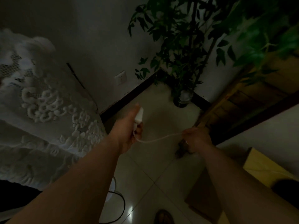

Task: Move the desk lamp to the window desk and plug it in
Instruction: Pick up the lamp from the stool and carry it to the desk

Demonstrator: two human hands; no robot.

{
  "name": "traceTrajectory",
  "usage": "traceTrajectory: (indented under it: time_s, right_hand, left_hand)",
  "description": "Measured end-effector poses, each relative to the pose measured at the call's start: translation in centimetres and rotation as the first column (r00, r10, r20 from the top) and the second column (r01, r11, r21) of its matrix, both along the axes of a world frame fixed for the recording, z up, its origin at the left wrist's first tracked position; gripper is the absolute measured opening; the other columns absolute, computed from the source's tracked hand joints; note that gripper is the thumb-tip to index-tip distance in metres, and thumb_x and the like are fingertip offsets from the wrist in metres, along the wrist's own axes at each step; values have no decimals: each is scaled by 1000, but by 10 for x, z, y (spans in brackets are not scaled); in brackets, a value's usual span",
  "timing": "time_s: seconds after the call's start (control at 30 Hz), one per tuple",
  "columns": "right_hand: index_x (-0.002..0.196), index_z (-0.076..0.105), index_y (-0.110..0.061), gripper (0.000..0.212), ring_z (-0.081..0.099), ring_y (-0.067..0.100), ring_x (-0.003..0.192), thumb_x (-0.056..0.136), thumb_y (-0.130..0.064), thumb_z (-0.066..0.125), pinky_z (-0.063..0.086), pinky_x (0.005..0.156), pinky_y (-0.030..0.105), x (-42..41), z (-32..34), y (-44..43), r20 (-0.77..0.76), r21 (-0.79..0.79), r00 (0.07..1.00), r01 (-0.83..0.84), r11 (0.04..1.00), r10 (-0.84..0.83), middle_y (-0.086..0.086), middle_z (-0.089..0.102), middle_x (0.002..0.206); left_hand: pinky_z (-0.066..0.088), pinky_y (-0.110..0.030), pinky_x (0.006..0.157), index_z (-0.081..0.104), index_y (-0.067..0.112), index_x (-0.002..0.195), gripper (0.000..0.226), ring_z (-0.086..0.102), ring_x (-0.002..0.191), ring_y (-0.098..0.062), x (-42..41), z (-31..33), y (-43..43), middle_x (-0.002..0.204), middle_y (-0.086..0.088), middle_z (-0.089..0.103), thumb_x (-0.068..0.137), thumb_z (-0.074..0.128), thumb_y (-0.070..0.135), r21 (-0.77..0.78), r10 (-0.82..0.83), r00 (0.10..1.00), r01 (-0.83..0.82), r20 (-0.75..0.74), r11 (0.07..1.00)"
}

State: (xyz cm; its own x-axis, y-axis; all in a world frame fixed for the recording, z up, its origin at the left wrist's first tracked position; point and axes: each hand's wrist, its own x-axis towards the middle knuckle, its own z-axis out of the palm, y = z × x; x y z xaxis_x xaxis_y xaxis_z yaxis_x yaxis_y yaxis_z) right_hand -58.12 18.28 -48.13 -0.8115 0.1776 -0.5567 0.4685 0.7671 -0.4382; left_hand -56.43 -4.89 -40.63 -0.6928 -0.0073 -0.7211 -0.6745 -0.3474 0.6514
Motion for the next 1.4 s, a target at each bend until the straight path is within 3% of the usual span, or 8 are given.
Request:
traceTrajectory:
  time_s: [0.1, 0.27, 0.47, 0.63, 0.87, 1.0, 1.17, 1.4]
  right_hand:
    - [121, 71, -8, 28, 65, 24, 112, 96, -5, 60, 50, 104, 36, 25, 9, 10, -68, -167, 963, 248, 954, -262, 13, 67, 130]
    - [105, 66, 14, 21, 67, 25, 90, 97, 11, 46, 56, 79, 28, 69, 41, 3, 207, -680, 666, 625, 383, -717, 23, 63, 114]
    - [71, 64, -9, 37, 63, 14, 69, 89, 22, 54, 54, 60, 18, 124, 77, 18, 169, -662, 822, 504, 555, -544, 8, 69, 84]
    - [69, 59, -12, 40, 64, 13, 77, 92, 20, 49, 53, 74, 20, 156, 94, 42, 207, -649, 915, 394, 651, -347, 7, 66, 87]
    - [74, 61, -10, 38, 67, 16, 84, 94, 17, 45, 54, 84, 26, 201, 100, 81, 318, -709, 866, 487, 511, -385, 6, 69, 89]
    - [96, 60, -9, 25, 67, 30, 102, 101, -4, 36, 46, 103, 43, 209, 99, 101, 437, -724, 679, 655, 219, -590, 17, 67, 116]
    - [135, 41, -11, 32, 63, 25, 70, 109, -27, 31, 53, 64, 40, 218, 94, 130, 582, -731, 338, 617, -292, -740, 20, 63, 96]
    - [93, 60, -9, 25, 38, 10, 40, 107, -6, 39, 39, 57, 27, 248, 114, 150, 358, -795, 539, 605, 55, -762, 3, 50, 63]
  left_hand:
    - [27, -13, 35, 56, 14, 83, 33, 38, 37, -7, 14, 10, 16, 65, -2, 46, 84, 61, 46, -57, -138, 990, 137, -20, 989]
    - [36, -21, 42, 60, 6, 103, 42, 46, 51, -13, 40, 15, 45, 67, -5, 54, 73, 78, 29, -210, -351, 936, 340, -16, 917]
    - [49, -28, 75, 63, 15, 92, 13, 61, 80, -17, 68, 29, 91, 93, -8, 65, 88, 61, 27, 44, -369, 929, 370, -22, 928]
    - [49, -22, 51, 63, 19, 64, 34, 59, 38, -6, 83, 45, 135, 48, 4, 62, 94, 52, 31, 250, -406, 910, 414, -86, 875]
    - [46, -25, 56, 62, 10, 67, 39, 55, 52, -15, 109, 52, 187, 60, -4, 57, 91, 53, 40, 348, -331, 943, 323, -39, 880]
    - [33, -16, 38, 60, 11, 81, 35, 45, 36, -9, 121, 44, 187, 67, -3, 61, 84, 55, 46, 291, -493, 862, 506, -120, 812]
    - [24, -14, 39, 61, 7, 82, 41, 39, 34, -8, 152, 56, 199, 72, -6, 62, 70, 62, 46, 300, -766, 637, 750, -86, 590]
    - [42, -18, 45, 62, 8, 71, 40, 52, 39, -12, 179, 50, 209, 56, -3, 56, 80, 62, 47, 227, -663, 733, 627, 152, 745]
